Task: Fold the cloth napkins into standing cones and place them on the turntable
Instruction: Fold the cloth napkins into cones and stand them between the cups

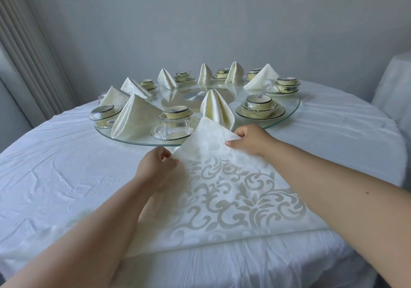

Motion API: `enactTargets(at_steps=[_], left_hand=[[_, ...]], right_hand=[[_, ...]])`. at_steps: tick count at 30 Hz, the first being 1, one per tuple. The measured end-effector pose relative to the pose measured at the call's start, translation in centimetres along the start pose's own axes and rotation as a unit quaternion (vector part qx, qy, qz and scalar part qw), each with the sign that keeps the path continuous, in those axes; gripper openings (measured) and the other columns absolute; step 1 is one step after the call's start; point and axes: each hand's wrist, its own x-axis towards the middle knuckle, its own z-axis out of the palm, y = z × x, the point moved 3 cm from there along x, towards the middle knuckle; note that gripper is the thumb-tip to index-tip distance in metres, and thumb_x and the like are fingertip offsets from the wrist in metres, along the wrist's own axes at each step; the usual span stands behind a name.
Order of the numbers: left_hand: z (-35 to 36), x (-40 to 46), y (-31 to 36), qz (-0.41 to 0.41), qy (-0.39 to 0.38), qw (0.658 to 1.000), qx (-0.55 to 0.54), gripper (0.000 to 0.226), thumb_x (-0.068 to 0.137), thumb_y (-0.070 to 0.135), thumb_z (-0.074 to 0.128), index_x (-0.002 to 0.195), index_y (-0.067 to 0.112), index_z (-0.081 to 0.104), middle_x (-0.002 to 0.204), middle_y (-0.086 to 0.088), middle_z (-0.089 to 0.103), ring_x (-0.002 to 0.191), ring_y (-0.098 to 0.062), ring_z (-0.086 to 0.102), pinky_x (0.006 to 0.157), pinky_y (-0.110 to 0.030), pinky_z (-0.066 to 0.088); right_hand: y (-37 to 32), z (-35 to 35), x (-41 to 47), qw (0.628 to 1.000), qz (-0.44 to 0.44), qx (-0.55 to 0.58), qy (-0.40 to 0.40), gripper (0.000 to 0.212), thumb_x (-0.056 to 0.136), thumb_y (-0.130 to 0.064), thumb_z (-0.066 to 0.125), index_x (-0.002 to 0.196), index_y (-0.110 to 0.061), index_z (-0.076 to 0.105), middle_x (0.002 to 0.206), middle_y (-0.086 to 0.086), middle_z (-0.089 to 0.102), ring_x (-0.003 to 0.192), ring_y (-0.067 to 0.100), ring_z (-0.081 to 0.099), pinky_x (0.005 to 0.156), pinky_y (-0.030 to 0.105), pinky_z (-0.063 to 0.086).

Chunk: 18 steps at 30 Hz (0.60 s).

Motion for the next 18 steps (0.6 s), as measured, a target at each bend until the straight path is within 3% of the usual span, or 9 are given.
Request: enactTargets(at_steps=[3,5,7,9,12,15,18], left_hand=[[-0.8,-0.9,0.9,0.054,0.021,0.998,-0.036,0.014,0.085,0.014,0.065,0.079,0.023,0.056,0.075,0.006,0.053,0.051,-0.015,0.046,0.048,-0.024,0.037],[-1.9,-1.8,1.7,0.102,0.029,0.993,-0.044,0.019,0.087,0.010,0.063,0.081,0.027,0.057,0.073,0.008,0.052,0.045,-0.005,0.044,0.042,-0.017,0.036],[-3.1,-2.9,2.7,0.150,0.026,0.987,-0.049,0.022,0.090,0.008,0.060,0.096,0.029,0.060,0.080,0.014,0.059,0.060,0.000,0.053,0.049,-0.006,0.038],[-3.9,-3.3,3.2,0.175,0.026,0.983,-0.056,0.030,0.092,0.007,0.058,0.115,0.026,0.061,0.098,0.017,0.062,0.088,-0.003,0.059,0.064,-0.001,0.038],[-4.0,-2.4,3.9,0.181,0.026,0.983,-0.028,0.035,0.094,0.007,0.054,0.127,0.019,0.058,0.109,0.013,0.059,0.105,-0.009,0.058,0.075,-0.013,0.040],[-2.9,-1.2,3.7,0.173,-0.009,0.985,-0.002,0.037,0.095,0.006,0.052,0.128,0.021,0.056,0.115,0.006,0.059,0.120,-0.013,0.054,0.081,-0.015,0.038],[-2.0,-0.6,2.8,0.146,-0.009,0.989,0.017,0.035,0.095,0.013,0.053,0.128,0.025,0.055,0.101,-0.004,0.065,0.109,-0.022,0.061,0.065,-0.019,0.039]], right_hand=[[-1.3,-0.8,-1.7,0.996,-0.049,0.048,-0.050,0.023,0.082,-0.018,0.074,0.094,-0.001,0.066,0.074,0.005,0.054,0.053,0.014,0.044,0.046,0.020,0.033],[-2.4,-1.6,-2.9,0.992,-0.097,0.024,-0.076,0.014,0.082,-0.012,0.073,0.095,-0.011,0.068,0.078,-0.003,0.061,0.052,0.010,0.049,0.043,0.017,0.037],[-3.7,-2.5,-4.0,0.984,-0.161,0.024,-0.074,0.016,0.082,-0.007,0.072,0.080,-0.022,0.066,0.088,-0.008,0.061,0.062,0.005,0.054,0.047,0.013,0.039],[-4.6,-3.4,-4.3,0.978,-0.193,0.061,-0.053,0.017,0.083,-0.006,0.071,0.081,-0.023,0.070,0.088,-0.009,0.061,0.067,-0.002,0.056,0.055,0.010,0.040],[-5.0,-3.9,-3.2,0.982,-0.161,0.098,0.008,0.010,0.085,-0.014,0.070,0.080,-0.022,0.074,0.073,-0.004,0.065,0.062,0.002,0.055,0.057,0.016,0.044],[-4.2,-2.7,-1.5,0.993,-0.105,0.040,0.028,0.027,0.086,-0.026,0.070,0.069,-0.005,0.063,0.061,0.000,0.042,0.054,0.011,0.035,0.048,0.022,0.028],[-3.6,-1.5,-0.6,0.993,-0.090,0.062,0.045,0.025,0.084,-0.024,0.072,0.073,-0.003,0.064,0.065,0.002,0.048,0.059,0.013,0.041,0.054,0.024,0.033]])
